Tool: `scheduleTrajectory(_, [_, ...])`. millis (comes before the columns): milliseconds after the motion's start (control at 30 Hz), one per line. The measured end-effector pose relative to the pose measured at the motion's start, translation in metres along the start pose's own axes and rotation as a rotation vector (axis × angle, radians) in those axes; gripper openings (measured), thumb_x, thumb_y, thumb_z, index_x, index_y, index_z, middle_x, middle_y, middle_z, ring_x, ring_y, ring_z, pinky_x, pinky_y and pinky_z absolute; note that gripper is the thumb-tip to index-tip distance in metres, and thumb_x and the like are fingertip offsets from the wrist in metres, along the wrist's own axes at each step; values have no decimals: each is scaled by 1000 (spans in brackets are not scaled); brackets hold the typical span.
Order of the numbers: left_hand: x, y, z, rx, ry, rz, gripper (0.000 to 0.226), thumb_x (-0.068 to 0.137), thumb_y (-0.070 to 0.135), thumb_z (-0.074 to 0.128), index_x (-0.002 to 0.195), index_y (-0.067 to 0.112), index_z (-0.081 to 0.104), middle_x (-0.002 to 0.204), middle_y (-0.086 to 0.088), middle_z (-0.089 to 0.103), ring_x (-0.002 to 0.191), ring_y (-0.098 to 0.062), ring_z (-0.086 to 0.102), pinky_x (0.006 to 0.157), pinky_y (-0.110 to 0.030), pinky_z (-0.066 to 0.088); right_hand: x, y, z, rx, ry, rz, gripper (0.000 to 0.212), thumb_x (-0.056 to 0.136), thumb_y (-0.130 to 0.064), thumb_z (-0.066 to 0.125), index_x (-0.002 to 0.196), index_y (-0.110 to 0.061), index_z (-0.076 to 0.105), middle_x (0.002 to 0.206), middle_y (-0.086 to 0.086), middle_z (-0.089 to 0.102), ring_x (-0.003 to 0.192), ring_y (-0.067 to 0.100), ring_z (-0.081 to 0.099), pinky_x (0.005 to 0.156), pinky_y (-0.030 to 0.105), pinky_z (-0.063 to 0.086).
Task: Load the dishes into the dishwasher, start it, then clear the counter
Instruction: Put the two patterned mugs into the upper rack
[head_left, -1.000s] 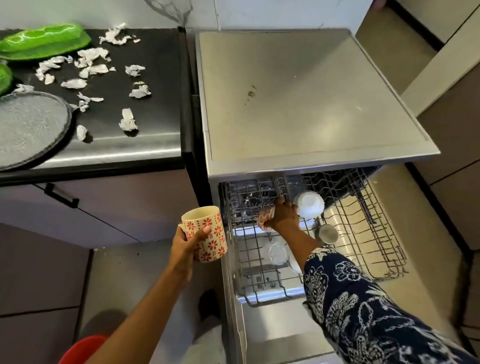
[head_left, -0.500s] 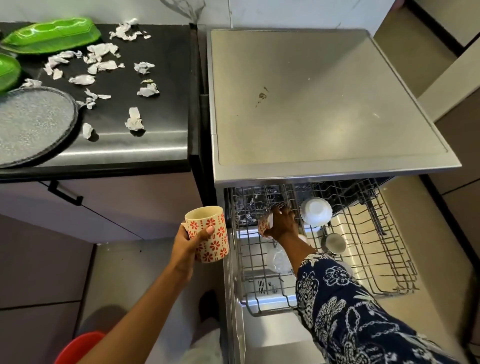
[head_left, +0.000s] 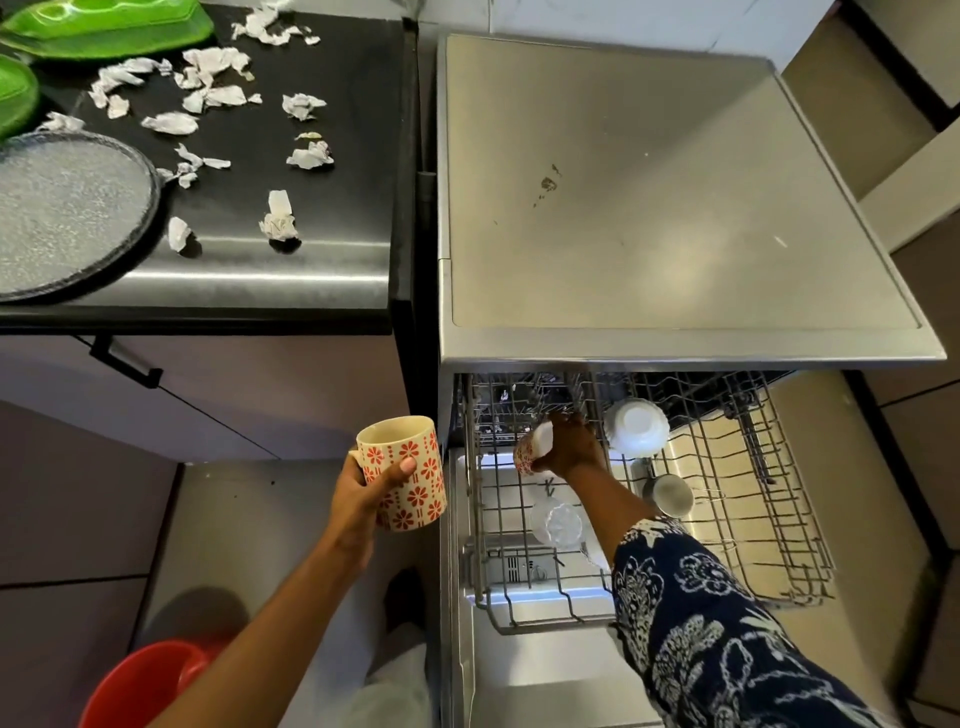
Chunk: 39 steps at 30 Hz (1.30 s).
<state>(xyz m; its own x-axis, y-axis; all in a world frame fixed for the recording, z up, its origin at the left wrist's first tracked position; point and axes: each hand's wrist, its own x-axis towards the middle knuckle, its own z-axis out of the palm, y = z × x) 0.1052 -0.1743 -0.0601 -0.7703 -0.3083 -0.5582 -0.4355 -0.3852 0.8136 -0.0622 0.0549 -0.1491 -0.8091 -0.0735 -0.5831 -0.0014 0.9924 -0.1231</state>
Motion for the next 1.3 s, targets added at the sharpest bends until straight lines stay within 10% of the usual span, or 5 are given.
scheduleTrajectory(700, [4,-14,5,0,-9,-38,108,21,64,87,116,28,50,115,-7,64,105,-27,60,83,-40,50,20,-3,-2,177,-118,180,116,69,-71,63,148,-6,8,150,20,28,133,38,37,106,44,38])
scheduleTrajectory(967, [-15,-23,20,39,-52,-22,116,23,61,88,125,22,48,117,-8,64,106,-28,61,79,-39,52,-4,15,12,427,20,151,100,69,-64,68,143,-12,26,144,13,40,129,32,42,106,42,38])
scheduleTrajectory(1133, [-46,-36,50,-15,-3,64,118,27,55,90,130,14,50,115,-10,65,104,-27,63,80,-42,53,-56,55,11,784,296,16,49,84,-36,65,124,-10,54,124,16,59,112,32,56,93,41,46])
scheduleTrajectory(1300, [-91,-57,100,-54,42,102,108,21,57,90,115,16,60,102,-4,72,92,-19,69,67,-32,56,-153,83,8,1466,-294,-148,31,96,-21,49,124,-12,56,118,8,61,110,20,56,90,39,44])
